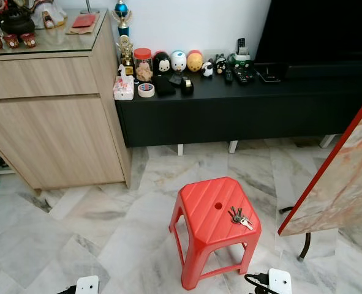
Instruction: Hang keys on a hook
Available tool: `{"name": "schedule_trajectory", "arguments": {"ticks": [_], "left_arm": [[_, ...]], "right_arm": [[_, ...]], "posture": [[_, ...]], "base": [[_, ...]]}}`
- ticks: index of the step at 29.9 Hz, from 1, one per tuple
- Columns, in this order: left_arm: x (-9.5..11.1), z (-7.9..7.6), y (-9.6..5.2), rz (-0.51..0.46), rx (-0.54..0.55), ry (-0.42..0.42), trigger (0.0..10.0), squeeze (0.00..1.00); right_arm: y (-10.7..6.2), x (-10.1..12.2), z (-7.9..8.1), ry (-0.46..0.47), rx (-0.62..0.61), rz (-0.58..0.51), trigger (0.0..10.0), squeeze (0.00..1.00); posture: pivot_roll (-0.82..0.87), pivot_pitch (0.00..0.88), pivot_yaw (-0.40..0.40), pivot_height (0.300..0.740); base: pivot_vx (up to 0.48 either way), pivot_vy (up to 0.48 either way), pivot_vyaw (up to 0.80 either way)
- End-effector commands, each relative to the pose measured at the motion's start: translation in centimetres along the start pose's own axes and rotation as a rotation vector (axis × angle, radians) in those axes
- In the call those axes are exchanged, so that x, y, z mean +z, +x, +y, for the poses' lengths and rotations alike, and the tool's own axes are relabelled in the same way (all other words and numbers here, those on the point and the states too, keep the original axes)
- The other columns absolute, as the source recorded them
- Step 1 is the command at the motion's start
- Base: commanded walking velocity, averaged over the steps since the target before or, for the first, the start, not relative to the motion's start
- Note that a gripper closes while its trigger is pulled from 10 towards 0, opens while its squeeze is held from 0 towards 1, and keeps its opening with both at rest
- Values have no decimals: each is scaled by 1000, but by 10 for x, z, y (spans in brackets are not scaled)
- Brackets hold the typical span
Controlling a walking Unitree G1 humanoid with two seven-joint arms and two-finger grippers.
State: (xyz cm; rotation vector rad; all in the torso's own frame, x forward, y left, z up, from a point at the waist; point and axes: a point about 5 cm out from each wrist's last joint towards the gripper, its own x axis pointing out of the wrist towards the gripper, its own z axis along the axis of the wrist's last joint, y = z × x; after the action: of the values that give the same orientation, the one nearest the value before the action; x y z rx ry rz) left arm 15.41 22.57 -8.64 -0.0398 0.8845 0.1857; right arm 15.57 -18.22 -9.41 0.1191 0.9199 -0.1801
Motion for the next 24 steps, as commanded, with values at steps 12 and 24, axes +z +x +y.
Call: {"name": "schedule_trajectory", "arguments": {"ticks": [12,24], "left_arm": [[-4,3,-2,8,2,18,10000,0],[0,1,-1,-15,7,29,10000,0]], "right_arm": [[0,-2,-1,4,1,8,10000,0],[-1,-2,0,-20,14,8,10000,0]], "posture": [[37,0,-17,740],[36,0,-15,740]], "base": [[318,0,0],[359,0,0]]}}
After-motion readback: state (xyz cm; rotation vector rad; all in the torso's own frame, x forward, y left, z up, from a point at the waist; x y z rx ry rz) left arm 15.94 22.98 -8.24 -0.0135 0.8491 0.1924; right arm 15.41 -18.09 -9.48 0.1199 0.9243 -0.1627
